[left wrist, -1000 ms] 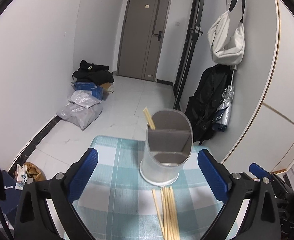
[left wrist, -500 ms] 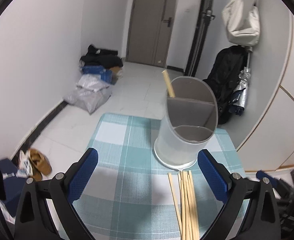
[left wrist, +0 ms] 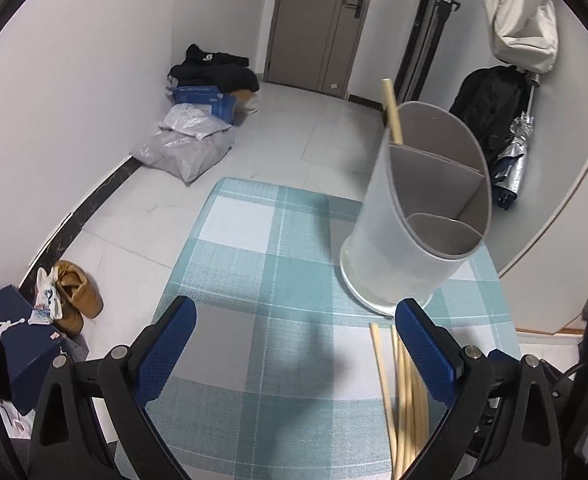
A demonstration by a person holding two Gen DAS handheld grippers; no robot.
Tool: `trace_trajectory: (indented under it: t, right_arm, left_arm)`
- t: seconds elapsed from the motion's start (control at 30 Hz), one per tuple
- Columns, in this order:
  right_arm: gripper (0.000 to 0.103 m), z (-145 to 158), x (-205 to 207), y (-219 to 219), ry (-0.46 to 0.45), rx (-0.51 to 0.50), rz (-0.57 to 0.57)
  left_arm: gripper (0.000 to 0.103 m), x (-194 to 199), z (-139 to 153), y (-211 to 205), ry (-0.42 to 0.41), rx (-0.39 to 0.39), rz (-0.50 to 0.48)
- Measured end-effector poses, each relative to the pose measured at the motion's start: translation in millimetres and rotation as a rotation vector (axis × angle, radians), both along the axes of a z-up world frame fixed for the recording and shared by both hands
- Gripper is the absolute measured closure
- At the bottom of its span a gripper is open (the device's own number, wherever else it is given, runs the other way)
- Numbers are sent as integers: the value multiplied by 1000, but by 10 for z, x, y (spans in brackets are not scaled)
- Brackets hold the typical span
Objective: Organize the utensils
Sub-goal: 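Lower the right tool to the bundle and grasp another chopstick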
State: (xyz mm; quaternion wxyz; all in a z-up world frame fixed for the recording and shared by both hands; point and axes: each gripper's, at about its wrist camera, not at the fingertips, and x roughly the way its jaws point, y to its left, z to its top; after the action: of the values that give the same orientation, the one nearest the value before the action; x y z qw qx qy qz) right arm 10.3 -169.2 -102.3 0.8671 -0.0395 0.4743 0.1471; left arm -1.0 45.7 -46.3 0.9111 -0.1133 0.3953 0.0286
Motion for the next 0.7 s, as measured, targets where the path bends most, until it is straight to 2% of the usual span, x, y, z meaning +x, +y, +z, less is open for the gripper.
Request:
trace_trajectory:
  t: [0.37,0.4,0.43,0.47,0.5,0.7]
  right_arm:
    - [43,-210,186,193,78,-101,-7]
    - [49,-210,188,207,73,-112,-7]
    - [63,-197,185,222,64,-117,-5]
    - [70,-201,197,242,67,-134,-3]
    - [73,-205,205,254,70,-138,2]
    - [72,-220,250,318,64,-151,16]
  left_arm:
    - [5,69,-75,97,37,-12,16]
    - [5,68,-81,97,39,-7,17]
    - [5,80,-84,110,41,-5,18]
    - [5,83,-86,113,43,-6,17]
    - [5,87,-89,117,46,-9,18]
    - [5,115,-97,154,58,-21,24]
